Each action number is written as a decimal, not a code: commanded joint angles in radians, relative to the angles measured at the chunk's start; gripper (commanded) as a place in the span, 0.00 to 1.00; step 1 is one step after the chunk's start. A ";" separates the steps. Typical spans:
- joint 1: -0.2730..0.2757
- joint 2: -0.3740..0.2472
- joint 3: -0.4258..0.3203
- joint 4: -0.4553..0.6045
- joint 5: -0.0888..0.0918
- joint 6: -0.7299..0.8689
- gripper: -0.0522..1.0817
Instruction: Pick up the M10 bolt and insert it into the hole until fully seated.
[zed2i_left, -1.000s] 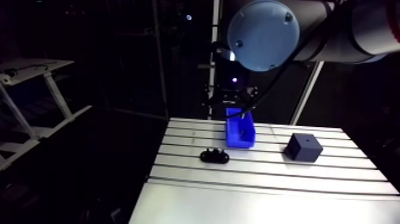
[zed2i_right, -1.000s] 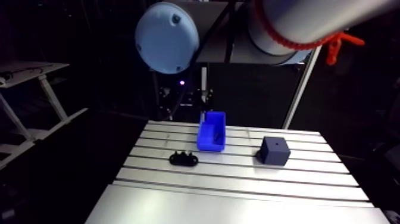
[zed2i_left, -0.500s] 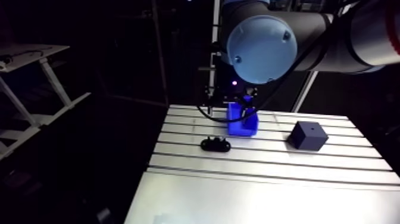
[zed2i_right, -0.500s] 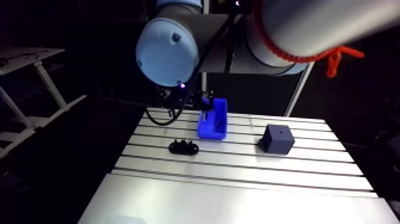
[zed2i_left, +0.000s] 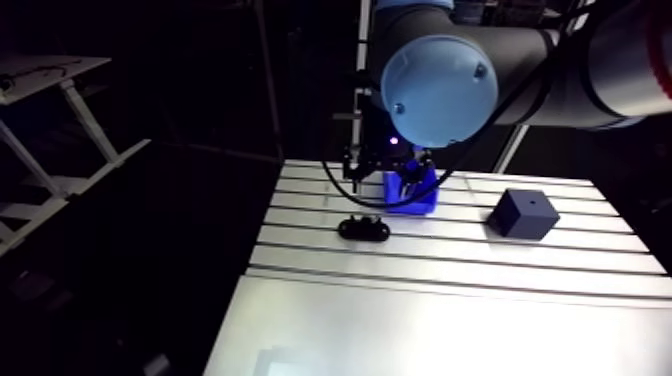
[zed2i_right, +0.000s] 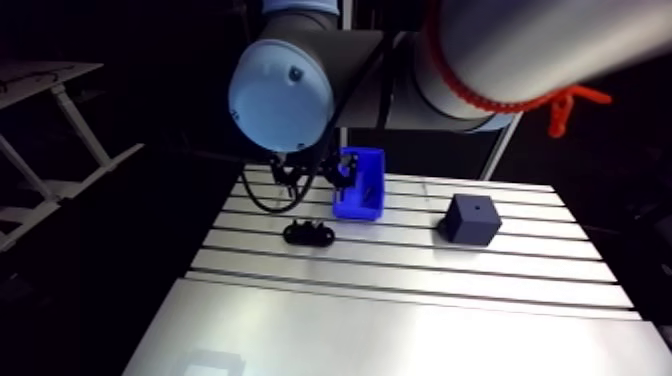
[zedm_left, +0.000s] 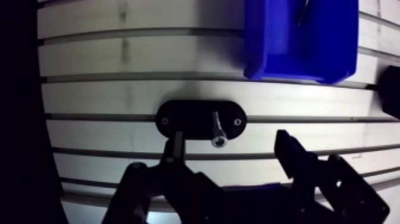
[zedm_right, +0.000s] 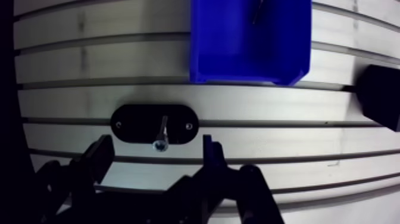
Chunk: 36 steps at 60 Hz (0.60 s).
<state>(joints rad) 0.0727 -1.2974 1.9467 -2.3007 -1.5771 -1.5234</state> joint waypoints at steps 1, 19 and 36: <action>0.002 0.012 0.010 -0.012 0.001 -0.006 0.28; 0.002 0.017 0.033 -0.040 0.003 -0.011 0.32; 0.004 0.022 0.039 -0.042 0.003 -0.013 0.36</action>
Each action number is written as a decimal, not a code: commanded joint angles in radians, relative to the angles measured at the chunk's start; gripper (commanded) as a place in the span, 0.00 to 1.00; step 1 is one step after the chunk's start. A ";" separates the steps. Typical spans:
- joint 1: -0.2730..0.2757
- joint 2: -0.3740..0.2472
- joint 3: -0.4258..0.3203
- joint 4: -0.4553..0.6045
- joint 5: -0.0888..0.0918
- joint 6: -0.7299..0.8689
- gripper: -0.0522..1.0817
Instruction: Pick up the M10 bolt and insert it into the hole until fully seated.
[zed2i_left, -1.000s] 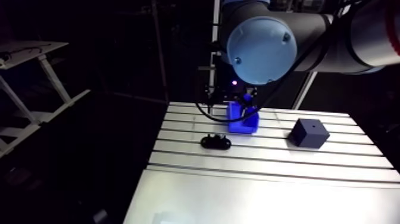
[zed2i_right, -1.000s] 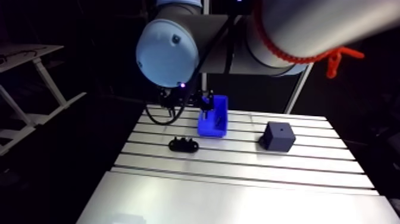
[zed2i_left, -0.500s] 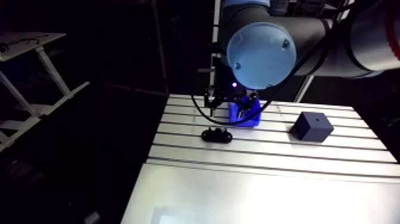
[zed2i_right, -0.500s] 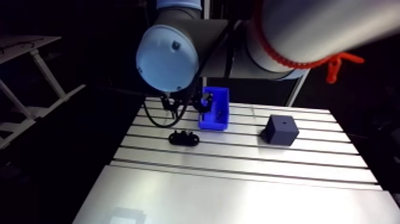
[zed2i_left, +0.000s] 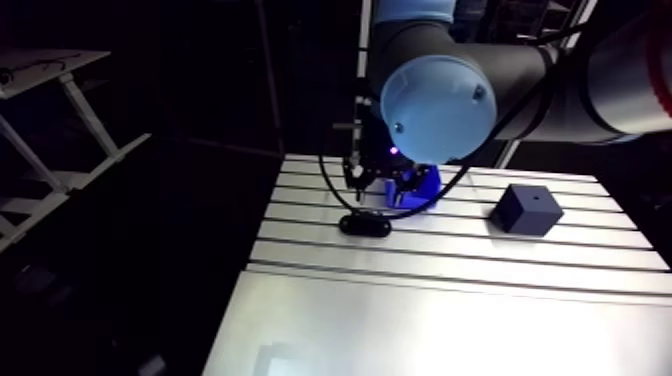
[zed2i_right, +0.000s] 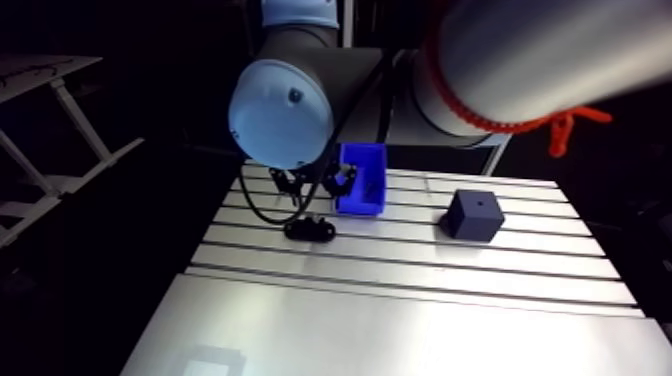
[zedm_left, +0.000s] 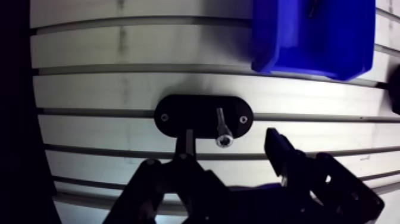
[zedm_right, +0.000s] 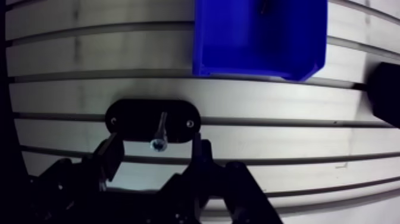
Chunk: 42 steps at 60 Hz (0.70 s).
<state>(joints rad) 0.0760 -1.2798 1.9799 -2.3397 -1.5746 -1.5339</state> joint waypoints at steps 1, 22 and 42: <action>0.001 0.004 0.006 -0.003 0.000 -0.002 0.36; 0.002 0.015 0.010 -0.005 0.000 -0.002 0.38; 0.002 0.027 0.012 -0.007 0.000 -0.002 0.43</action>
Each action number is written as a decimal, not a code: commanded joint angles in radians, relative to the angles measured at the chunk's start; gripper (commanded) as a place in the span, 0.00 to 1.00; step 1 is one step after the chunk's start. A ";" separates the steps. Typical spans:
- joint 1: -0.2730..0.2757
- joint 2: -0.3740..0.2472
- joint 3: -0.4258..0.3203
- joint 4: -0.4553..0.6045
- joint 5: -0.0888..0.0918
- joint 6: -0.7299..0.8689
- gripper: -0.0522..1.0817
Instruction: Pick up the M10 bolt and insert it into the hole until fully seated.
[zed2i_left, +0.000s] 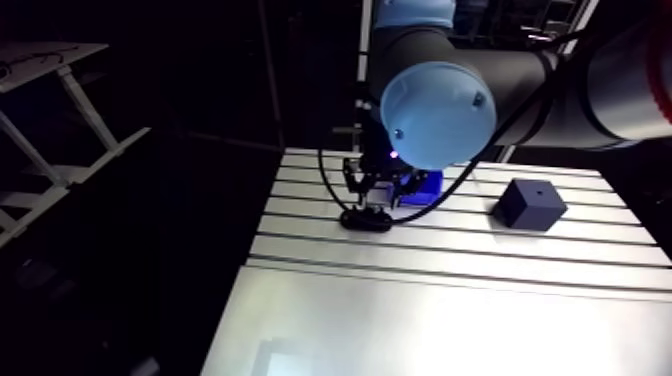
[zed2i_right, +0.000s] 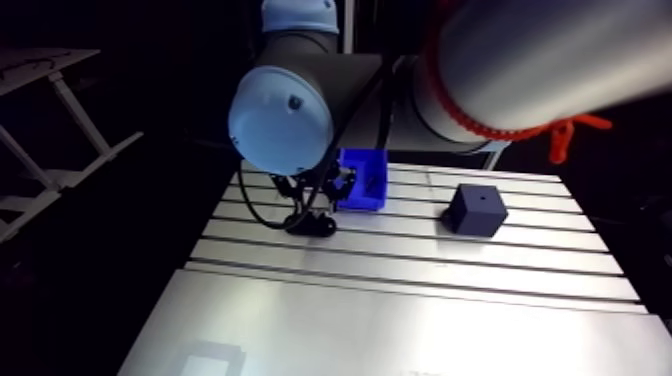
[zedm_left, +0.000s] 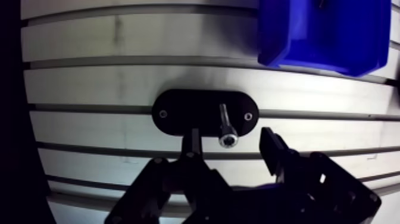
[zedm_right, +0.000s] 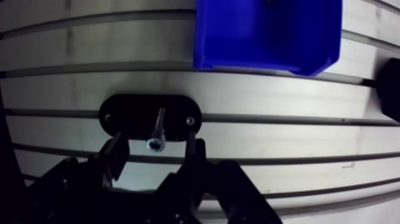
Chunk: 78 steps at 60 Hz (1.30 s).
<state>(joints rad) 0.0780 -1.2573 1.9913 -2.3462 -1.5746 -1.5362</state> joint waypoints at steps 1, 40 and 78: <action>0.000 0.005 0.001 0.000 0.000 0.000 0.43; 0.000 0.006 0.001 0.000 0.000 0.000 0.53; 0.000 0.016 -0.002 0.000 0.000 0.000 0.62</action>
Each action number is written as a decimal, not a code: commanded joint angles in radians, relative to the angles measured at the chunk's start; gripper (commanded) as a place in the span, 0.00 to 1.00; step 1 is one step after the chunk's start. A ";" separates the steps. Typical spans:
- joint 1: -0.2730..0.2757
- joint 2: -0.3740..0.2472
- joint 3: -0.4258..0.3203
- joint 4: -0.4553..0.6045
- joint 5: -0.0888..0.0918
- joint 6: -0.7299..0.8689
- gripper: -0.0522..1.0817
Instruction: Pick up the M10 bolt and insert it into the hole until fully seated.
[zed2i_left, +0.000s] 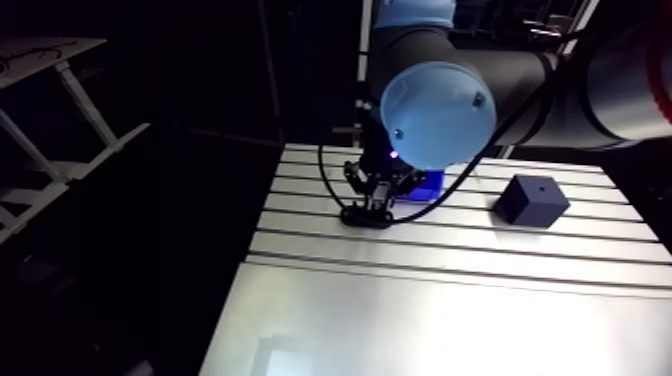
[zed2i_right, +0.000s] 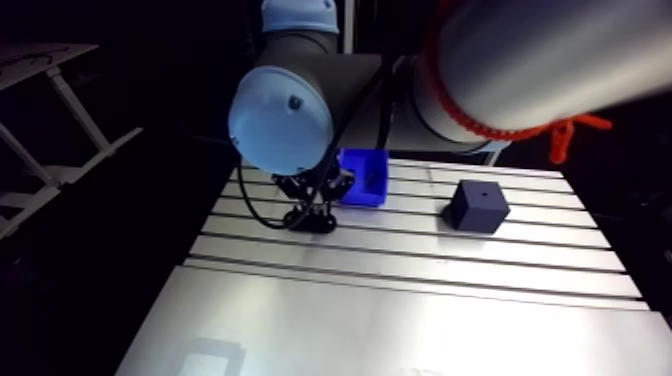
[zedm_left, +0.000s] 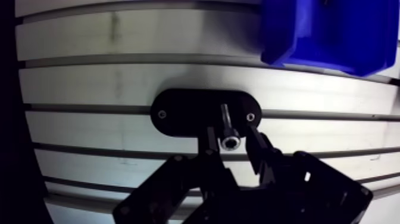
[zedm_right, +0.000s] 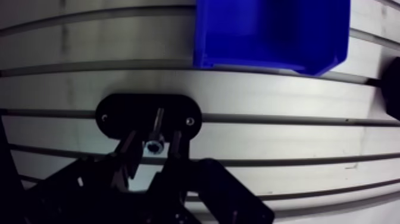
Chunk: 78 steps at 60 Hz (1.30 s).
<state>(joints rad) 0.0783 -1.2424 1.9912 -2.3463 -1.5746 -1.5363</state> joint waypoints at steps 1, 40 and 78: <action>0.000 0.001 -0.002 0.000 0.000 0.000 0.63; 0.000 0.002 -0.010 0.000 0.004 0.000 0.75; 0.023 -0.096 -0.148 0.089 -0.003 0.000 0.91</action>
<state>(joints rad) 0.1016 -1.2967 1.8951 -2.3036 -1.5701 -1.5362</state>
